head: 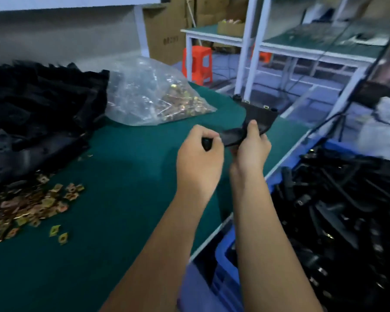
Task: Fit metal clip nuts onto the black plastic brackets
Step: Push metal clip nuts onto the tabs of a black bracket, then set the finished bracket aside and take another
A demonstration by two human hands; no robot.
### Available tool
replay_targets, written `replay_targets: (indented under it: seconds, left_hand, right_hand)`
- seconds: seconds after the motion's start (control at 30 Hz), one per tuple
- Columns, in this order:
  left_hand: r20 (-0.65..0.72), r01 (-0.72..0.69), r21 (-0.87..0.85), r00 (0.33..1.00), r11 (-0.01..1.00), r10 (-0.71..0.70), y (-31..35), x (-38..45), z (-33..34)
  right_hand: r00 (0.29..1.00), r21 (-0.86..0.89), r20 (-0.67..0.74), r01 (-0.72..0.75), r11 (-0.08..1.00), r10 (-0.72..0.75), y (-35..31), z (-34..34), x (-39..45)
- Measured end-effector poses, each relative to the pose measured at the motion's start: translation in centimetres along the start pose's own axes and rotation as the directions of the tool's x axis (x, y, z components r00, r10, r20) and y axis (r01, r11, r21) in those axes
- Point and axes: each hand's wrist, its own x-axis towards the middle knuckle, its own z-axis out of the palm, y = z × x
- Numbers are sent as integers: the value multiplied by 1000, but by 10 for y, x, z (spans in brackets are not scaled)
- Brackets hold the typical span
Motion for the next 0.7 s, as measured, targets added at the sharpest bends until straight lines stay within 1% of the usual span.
replay_targets:
  seconds: [0.07,0.13,0.17,0.2,0.23,0.3,0.33,0.37,0.4,0.43,0.5,0.63,0.67,0.7]
  left_hand:
    - [155,0,2,988,1000,0,3,-23,44]
    - [265,8,4,964,1000,-8,-3,-43,76]
    - [335,25,4,942,1000,-25,-7,-53,90]
    - [416,62,1,908,998,-57,-12,-60,98]
    - [506,90,25,858,996,-90,-18,-64,103]
    - [669,67,145,729,987,-148,-30,-72,110]
    - [720,52,202,670,978,-184,-37,-74,110]
    - [746,53,236,630,970,-216,-40,-74,109]
    - [754,69,253,611,965,-241,-42,-74,108]
    - [753,92,255,605,962,-258,-42,-73,107]
    - [739,129,234,620,964,-263,-38,-71,103]
    - [717,203,156,650,967,-253,-31,-65,99]
    - [716,217,130,654,967,-243,-30,-63,96]
    - [713,225,105,662,969,-231,-29,-61,93]
  right_hand:
    - [994,-43,-109,17,999,-22,-19,-40,26]
    - [983,-96,-170,58,994,-74,-38,-77,45]
    - [973,-117,-206,81,990,-104,-47,-95,53]
    - [965,-135,-235,87,987,-117,-53,-110,59]
    - [958,-160,-264,75,984,-116,-56,-124,65]
    - [938,-240,-336,4,971,-87,-59,-155,77]
    - [923,-275,-379,-45,961,-65,-57,-170,82]
    - [903,-314,-426,-90,945,-55,-55,-184,86]
    - [880,-367,-470,-130,921,-63,-52,-198,89]
    - [859,-424,-505,-164,891,-83,-48,-209,92]
    - [833,-514,-542,-225,828,-110,-41,-228,95]
    - [834,-636,-550,-383,670,-46,-26,-253,94]
    - [833,-666,-552,-411,623,-41,-25,-254,91]
    - [827,-707,-559,-444,551,-51,-25,-251,85]
